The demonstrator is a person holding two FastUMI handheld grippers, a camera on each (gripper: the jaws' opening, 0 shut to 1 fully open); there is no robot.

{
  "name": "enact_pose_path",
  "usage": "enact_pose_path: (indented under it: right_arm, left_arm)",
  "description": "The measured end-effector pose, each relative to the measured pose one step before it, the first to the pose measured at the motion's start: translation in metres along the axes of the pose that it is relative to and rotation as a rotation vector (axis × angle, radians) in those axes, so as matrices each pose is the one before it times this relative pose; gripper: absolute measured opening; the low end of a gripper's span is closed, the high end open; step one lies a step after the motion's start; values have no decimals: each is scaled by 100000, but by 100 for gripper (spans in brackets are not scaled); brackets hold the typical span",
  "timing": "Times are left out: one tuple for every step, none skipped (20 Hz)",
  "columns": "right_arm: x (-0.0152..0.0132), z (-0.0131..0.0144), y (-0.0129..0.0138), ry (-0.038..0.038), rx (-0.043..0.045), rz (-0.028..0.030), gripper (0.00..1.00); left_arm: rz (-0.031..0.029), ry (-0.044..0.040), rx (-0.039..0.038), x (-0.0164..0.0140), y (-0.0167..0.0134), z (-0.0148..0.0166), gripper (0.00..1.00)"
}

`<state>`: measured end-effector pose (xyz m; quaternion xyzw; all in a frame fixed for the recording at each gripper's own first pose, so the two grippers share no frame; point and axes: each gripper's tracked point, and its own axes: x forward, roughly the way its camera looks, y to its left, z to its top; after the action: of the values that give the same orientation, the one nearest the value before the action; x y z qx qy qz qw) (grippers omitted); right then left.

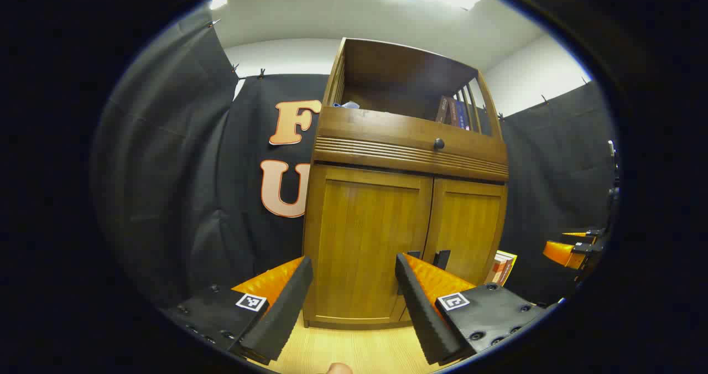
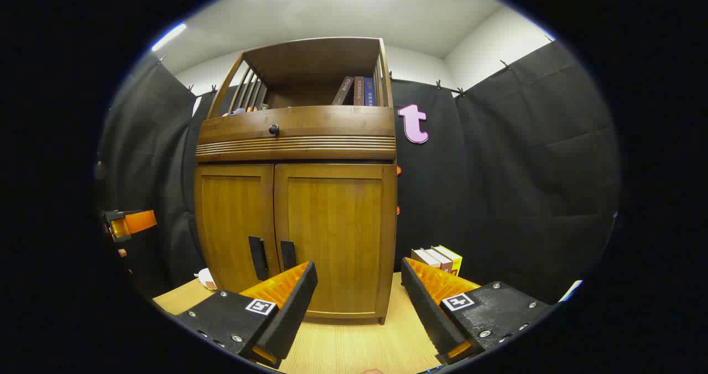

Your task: Open the right door of the double-door shoe cabinet with the right hand, and open the left door with the left hand.

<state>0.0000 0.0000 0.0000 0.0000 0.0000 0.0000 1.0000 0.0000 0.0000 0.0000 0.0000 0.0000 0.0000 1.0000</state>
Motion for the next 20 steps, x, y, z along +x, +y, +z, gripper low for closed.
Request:
enact_pose_path:
  right_arm:
    - [-251, 45, -13, 89, -85, -106, 100]
    - [-234, 200, 52, -308, -60, -8, 100]
    - [-77, 199, 156, -430, -52, 380, 100]
    - [-82, 233, 167, -221, -101, 735, 94]
    - [51, 286, 69, -500, 3, 469, 100]
    - [11, 313, -19, -662, -122, 116, 100]
    - [95, 207, -231, -613, -25, -412, 100]
    - [121, 155, -276, -625, 110, -458, 100]
    - [238, 196, -70, -350, 273, 3, 100]
    - [255, 123, -141, -335, 712, -84, 100]
    - [385, 33, -187, -152, 532, -230, 100]
    - [355, -247, -185, 377, -155, -371, 100]
    - [295, -398, -139, 751, -608, -339, 100]
    - [335, -361, -51, 761, -574, -100, 100]
    - [329, -146, 31, 517, 3, 53, 100]
    - [254, -222, 172, 427, 421, 369, 100]
    - [320, -165, 225, 469, 413, 476, 100]
    - [224, -195, 293, 317, 137, 500, 100]
    - [238, -86, 220, 275, -14, 399, 100]
    - [154, -256, 266, 252, -63, 271, 100]
  left_arm:
    - [331, -255, -745, -237, 225, 313, 99]
    - [1037, -850, 23, -234, 397, 358, 99]
    - [1933, -786, 1561, -176, 603, 270, 98]
    - [2405, -255, 2234, -27, 599, 31, 96]
    - [1973, -537, 2006, -62, 319, 221, 95]
    - [711, -627, 979, 59, 76, 287, 93]
    - [-406, -441, 597, 261, -150, 321, 94]
    - [-1086, -383, -863, 253, -230, 351, 94]
    - [-1083, -556, -1129, 300, -214, 486, 94]
    - [88, -458, 50, 294, 159, 279, 94]
    - [1214, -576, 1316, 213, 556, 225, 99]
    - [1404, -577, 1643, 236, 523, 86, 93]
    - [1228, -185, 1133, 242, 297, -179, 93]
    - [775, 214, 174, 178, 126, -198, 93]
    - [-246, 893, -308, 44, -55, -393, 94]
    - [-1235, 1158, -445, 83, -266, -450, 99]
    - [-1137, 1123, -702, 25, -123, -409, 99]
    - [-580, 766, -866, 105, 22, -175, 96]
    - [-246, 365, -849, -2, 73, -20, 96]
    - [-111, 8, -671, 77, 89, 77, 96]
